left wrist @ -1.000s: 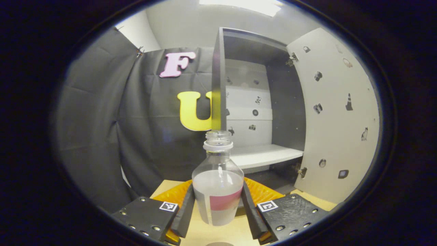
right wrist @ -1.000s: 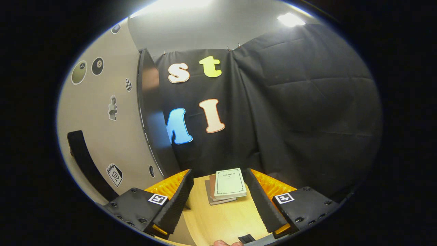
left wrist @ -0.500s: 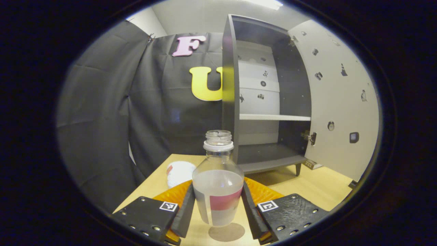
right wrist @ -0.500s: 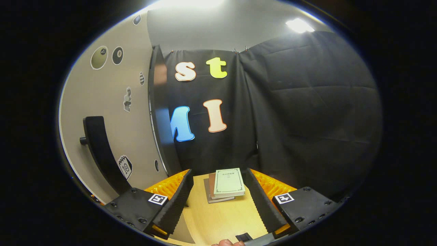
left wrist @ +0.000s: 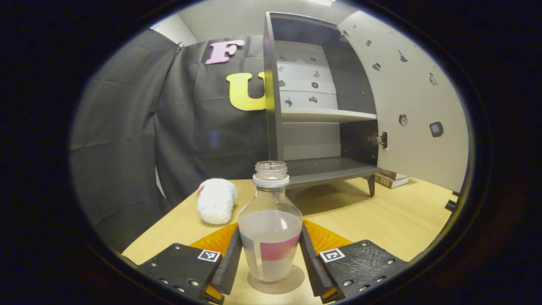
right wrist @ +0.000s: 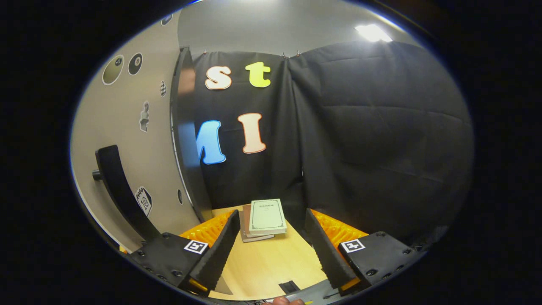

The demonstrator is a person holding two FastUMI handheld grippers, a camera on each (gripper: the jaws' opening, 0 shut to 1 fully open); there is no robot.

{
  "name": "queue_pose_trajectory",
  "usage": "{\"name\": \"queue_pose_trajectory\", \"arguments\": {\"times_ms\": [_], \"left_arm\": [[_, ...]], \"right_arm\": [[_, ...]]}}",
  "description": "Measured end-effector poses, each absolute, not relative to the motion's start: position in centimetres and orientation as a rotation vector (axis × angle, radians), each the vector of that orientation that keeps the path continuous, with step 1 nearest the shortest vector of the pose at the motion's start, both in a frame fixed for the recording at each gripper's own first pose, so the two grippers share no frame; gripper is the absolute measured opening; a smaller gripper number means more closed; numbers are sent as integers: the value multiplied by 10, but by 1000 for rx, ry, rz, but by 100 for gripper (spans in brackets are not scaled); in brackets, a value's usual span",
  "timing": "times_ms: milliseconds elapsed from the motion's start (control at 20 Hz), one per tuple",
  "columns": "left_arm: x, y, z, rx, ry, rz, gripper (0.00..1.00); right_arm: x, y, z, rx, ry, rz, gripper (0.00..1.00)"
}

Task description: Open the cabinet door with the right hand, grasp the bottle in the cabinet with the left hand and place it on the coaster, then close the cabinet door with the right hand.

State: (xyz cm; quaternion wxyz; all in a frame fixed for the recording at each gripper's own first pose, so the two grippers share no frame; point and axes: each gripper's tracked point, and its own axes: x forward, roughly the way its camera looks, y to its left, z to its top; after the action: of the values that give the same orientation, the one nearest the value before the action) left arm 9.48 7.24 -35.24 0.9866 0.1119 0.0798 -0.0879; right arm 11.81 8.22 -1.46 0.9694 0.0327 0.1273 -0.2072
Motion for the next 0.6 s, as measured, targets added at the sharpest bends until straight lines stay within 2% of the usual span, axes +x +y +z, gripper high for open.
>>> {"name": "queue_pose_trajectory", "arguments": {"times_ms": [50,100,150,200,250,400,450,500,550,600], "left_arm": [[94,71,-361,229,163,-183,70],[95,70,-367,228,165,-191,70],[93,66,-373,220,172,-212,70],[94,63,-380,223,178,-225,69],[95,63,-380,228,168,-231,68],[94,66,-379,223,158,-234,68],[92,69,-380,217,163,-231,70],[90,71,-382,211,173,-228,70],[88,71,-385,208,183,-228,70],[86,72,-386,211,193,-230,71]], "right_arm": [[120,79,-17,62,262,-433,98],[120,79,-18,63,269,-438,92],[117,79,-21,73,282,-444,92],[116,81,-24,91,304,-445,98],[112,84,-26,105,317,-451,93],[113,84,-27,132,322,-473,92],[115,85,-28,144,319,-476,98],[115,87,-29,153,320,-477,93],[112,86,-31,151,328,-483,93],[109,83,-32,142,336,-497,98]]}}
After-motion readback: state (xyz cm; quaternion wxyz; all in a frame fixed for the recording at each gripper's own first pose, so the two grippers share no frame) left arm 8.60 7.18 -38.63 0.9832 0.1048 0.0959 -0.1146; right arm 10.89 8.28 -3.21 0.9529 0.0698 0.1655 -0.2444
